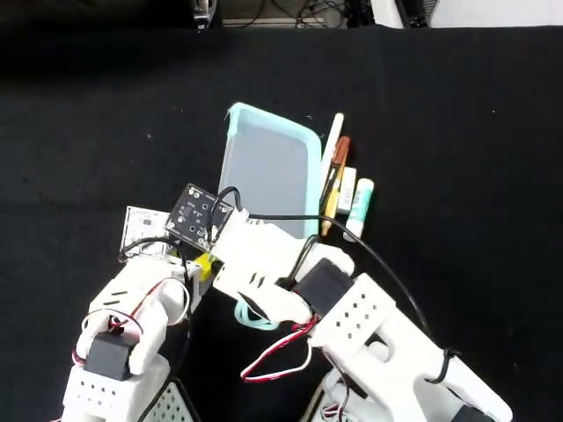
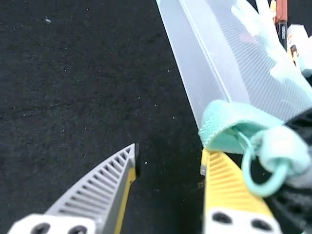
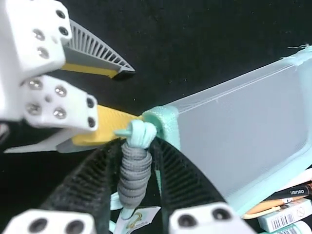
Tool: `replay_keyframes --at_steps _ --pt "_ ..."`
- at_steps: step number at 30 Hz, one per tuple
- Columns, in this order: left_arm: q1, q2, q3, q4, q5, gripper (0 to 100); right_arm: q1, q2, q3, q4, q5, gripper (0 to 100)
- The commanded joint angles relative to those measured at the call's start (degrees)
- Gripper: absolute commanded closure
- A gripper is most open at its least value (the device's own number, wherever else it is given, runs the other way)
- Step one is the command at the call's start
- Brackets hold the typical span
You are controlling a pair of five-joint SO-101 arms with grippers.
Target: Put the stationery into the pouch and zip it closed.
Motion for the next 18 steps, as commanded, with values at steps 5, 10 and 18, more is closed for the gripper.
replay_keyframes --at_steps 5,10,18 --pt "0.31 -0.18 -6.46 4.40 -4.66 78 0.79 -0.13 -0.22 0.09 0.44 98.6" --pt "0.75 -0.18 -6.55 4.84 -4.92 78 0.97 -0.13 -0.22 0.09 0.44 98.6" --pt "0.84 -0.18 -8.48 8.79 -9.14 78 1.05 -0.13 -0.13 0.00 0.44 98.6"
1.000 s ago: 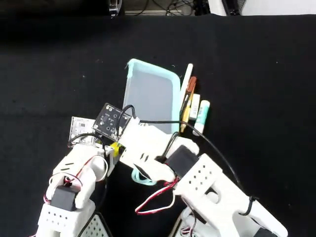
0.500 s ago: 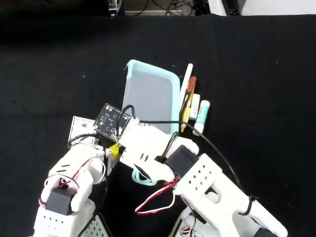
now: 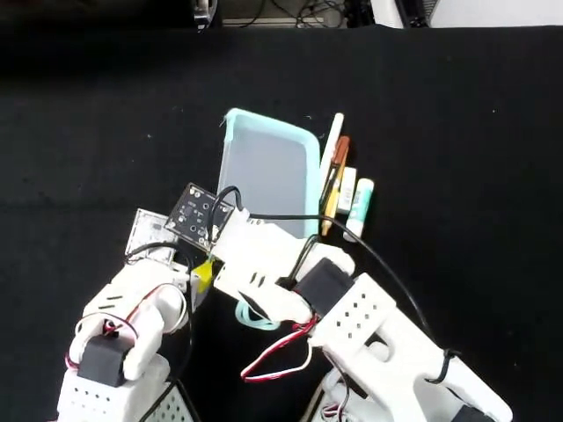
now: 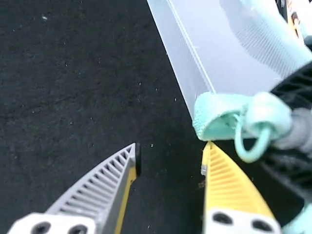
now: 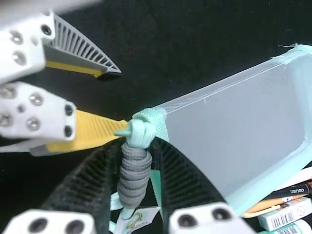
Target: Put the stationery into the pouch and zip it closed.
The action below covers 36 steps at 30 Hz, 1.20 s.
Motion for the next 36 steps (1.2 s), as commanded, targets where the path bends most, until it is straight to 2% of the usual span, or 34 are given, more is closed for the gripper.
replay_keyframes --at_steps 1,8,15,25,31,33,35,36 --pt "0.84 -0.18 -4.00 1.41 -2.55 78 0.88 -0.13 -0.22 -0.09 0.44 98.6" --pt "0.57 -0.26 -4.18 0.00 -0.44 78 0.88 -0.13 -0.22 -0.18 0.53 98.6" --pt "-0.57 -0.26 -3.82 -3.08 6.51 78 1.76 -0.13 -0.22 -0.26 0.53 98.6" --pt "-1.27 -0.26 4.97 -12.04 6.15 78 2.46 -0.13 -0.22 0.09 0.53 98.6" --pt "-1.27 -0.26 5.23 -12.31 6.15 78 2.46 -0.13 0.57 -0.09 0.53 98.6" --pt "-1.27 -0.26 5.05 -12.31 5.19 85 2.46 -0.13 1.10 -0.18 1.41 98.6" --pt "-1.27 -0.26 4.53 -12.31 1.67 98 2.46 -0.22 1.54 -0.26 2.02 98.6" --pt "-1.01 -0.26 4.53 -12.13 0.53 97 2.46 -0.22 1.63 -0.26 2.02 98.6"
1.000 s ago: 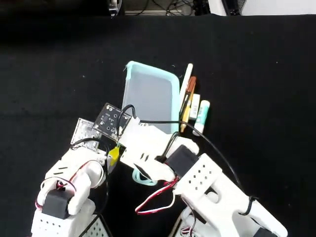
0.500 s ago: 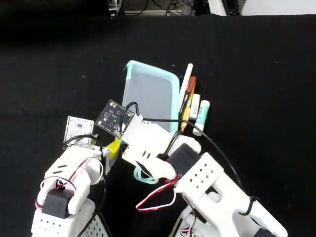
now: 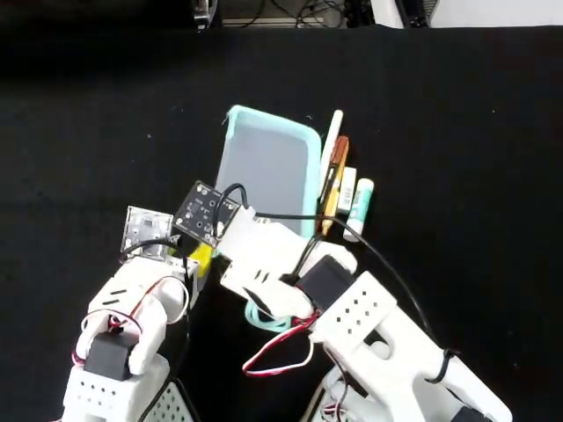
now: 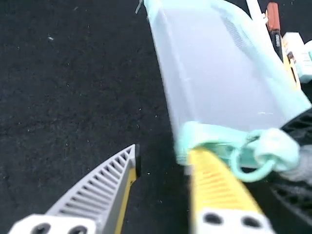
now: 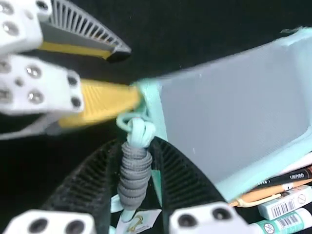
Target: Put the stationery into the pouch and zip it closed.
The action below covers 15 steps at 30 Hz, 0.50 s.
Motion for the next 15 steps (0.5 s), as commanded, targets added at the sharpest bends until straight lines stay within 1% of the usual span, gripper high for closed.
replay_keyframes --at_steps 1,3,11,13,15 --pt "-0.40 0.00 -0.84 -0.79 -3.96 95 0.44 -0.22 -0.40 -0.26 0.62 98.6" --pt "-0.40 0.00 -0.66 -0.88 -4.22 98 0.44 -0.22 -0.40 -0.26 0.62 98.6" --pt "-1.01 0.00 -2.33 -0.62 -4.31 97 0.70 -0.66 -1.98 0.18 0.62 98.6" --pt "-3.47 0.00 -5.14 1.05 -4.13 97 0.70 -0.75 -3.82 0.53 0.62 98.6" --pt "-7.60 0.00 -8.75 3.34 -4.13 97 0.70 -0.48 -7.08 2.73 2.02 98.6"
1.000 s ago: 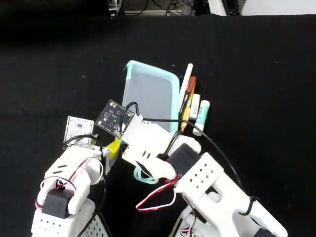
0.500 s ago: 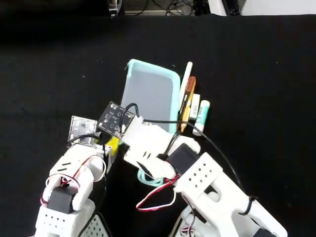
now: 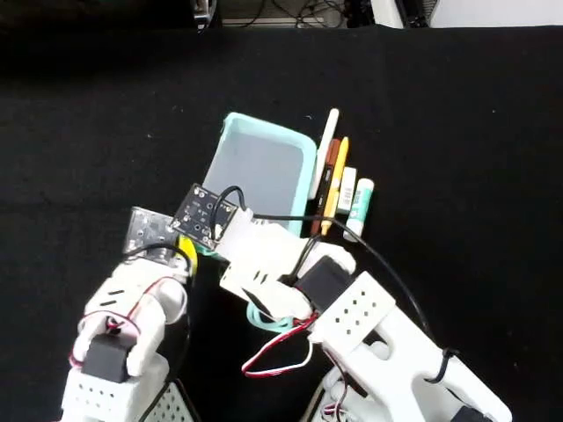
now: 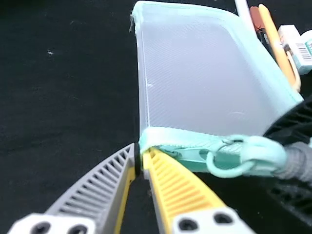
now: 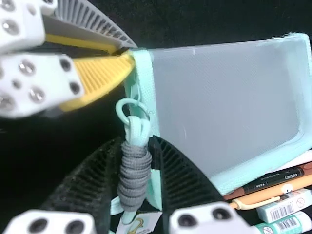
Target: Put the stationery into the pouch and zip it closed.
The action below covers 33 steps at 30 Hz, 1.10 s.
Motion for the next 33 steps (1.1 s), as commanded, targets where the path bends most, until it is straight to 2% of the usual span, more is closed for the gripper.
replay_keyframes --at_steps 1,4,10,15,19,22,25,30,33 --pt "-7.34 -0.18 -7.87 2.64 -0.53 97 0.88 -0.31 -8.04 3.69 2.64 98.6" --pt "-11.74 -0.18 -12.70 2.99 -0.88 97 0.88 0.57 -15.87 8.88 3.16 98.6" --pt "-12.97 0.00 -23.78 5.45 -1.23 97 1.58 2.77 -31.25 17.14 3.16 98.6" --pt "-13.14 0.00 -29.14 9.32 -5.98 97 6.33 2.86 -36.70 17.85 7.65 98.6" --pt "-18.86 2.11 -36.79 11.08 -5.71 97 10.55 2.86 -39.69 20.48 9.14 98.6" --pt "-21.67 9.41 -41.45 11.87 -5.71 97 12.31 2.68 -42.95 23.91 9.14 98.6" --pt "-20.00 19.52 -49.01 17.49 -5.71 97 13.45 2.68 -47.34 26.81 9.14 98.6" --pt "-11.91 36.75 -63.87 27.96 -5.71 97 13.80 2.86 -49.45 29.45 9.05 98.6" --pt "-8.40 42.73 -71.25 31.38 -2.81 97 13.71 2.77 -47.96 29.54 8.79 98.6"
